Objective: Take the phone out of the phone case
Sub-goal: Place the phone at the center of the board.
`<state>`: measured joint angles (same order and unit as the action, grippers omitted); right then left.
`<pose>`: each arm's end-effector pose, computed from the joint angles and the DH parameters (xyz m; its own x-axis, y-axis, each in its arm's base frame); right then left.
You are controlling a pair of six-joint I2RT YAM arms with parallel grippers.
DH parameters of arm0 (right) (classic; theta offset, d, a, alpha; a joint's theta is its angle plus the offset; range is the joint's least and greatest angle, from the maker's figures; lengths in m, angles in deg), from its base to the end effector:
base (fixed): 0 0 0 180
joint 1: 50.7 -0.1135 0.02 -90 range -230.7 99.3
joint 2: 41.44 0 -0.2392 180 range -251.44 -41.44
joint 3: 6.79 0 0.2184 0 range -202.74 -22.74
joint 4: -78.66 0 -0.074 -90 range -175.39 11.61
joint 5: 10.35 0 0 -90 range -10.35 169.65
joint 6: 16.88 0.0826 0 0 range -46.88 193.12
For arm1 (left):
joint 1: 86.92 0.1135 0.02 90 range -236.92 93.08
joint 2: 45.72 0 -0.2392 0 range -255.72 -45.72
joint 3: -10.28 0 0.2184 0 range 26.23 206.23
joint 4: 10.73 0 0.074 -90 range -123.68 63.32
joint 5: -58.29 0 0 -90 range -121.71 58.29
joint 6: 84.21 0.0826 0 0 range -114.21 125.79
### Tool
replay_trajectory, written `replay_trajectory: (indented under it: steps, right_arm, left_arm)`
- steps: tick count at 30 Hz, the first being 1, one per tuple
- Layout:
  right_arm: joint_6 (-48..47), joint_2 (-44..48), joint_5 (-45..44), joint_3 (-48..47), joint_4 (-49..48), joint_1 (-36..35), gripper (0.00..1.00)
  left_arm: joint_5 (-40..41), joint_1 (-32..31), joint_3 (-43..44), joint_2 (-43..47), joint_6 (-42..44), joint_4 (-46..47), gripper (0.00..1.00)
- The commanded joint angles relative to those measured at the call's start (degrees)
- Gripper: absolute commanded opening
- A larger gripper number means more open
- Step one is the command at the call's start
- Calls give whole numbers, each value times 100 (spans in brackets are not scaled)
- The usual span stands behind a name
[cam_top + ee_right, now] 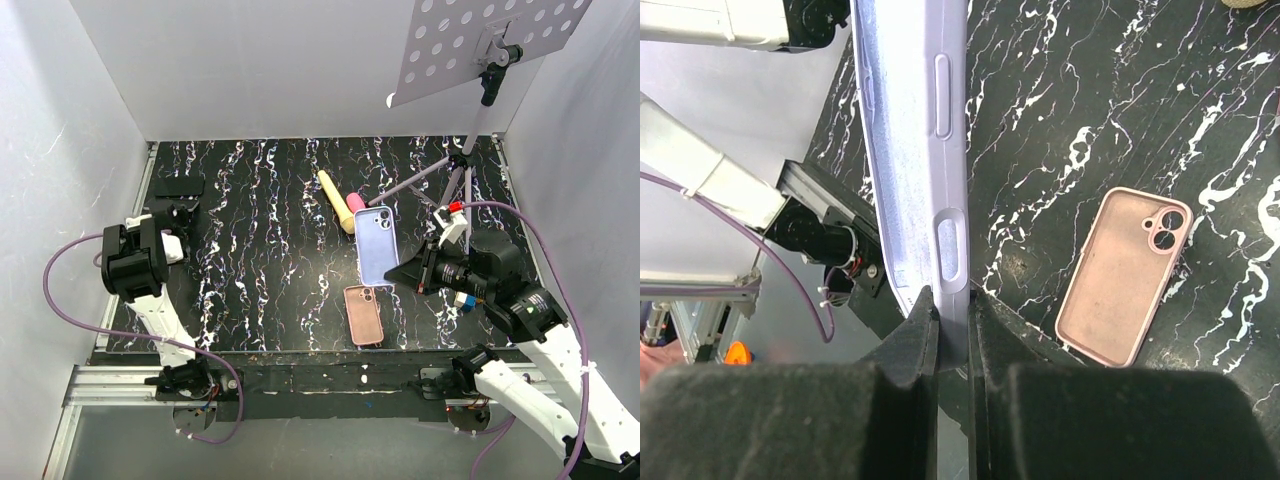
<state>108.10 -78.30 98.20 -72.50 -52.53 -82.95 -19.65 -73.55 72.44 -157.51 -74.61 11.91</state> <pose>0.1239 0.1092 0.3104 -0.6716 0.2189 -0.7079 -0.4562 0.6306 0.6278 0.3737 0.1066 0.0990 0.3279 -0.9132 -0.2421 -0.5033 0.0480 -0.8628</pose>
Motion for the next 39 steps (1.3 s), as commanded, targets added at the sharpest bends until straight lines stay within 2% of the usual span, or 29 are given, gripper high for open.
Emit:
replay_trajectory:
  steps: [1,8,13,19,23,26,29,36,39]
  right_arm:
    - [114,30,140,-43,-429,-9,1]
    - [193,179,149,54,-395,-9,1]
    - [211,232,158,63,-325,-9,1]
    - [228,407,62,124,-184,-9,1]
    - [255,434,70,151,-175,-9,1]
    - [246,460,79,151,-131,-9,1]
    - [263,417,184,142,-96,-9,1]
    - [299,-119,983,299,80,-18,1]
    - [369,-304,1203,519,71,-36,1]
  left_arm:
    - [113,-106,221,-1,-90,61,0]
    - [95,-176,168,-27,-248,52,3]
    - [271,-220,2,-45,-520,43,13]
    - [315,-220,10,-62,-512,-53,20]
    - [298,-212,-25,-133,-661,60,33]
    - [262,-220,1,-28,-644,-140,49]
    - [149,-220,107,139,-731,-658,61]
    - [-555,-220,291,552,-1162,-2072,78]
    - [-573,-220,326,903,-1004,-2775,94]
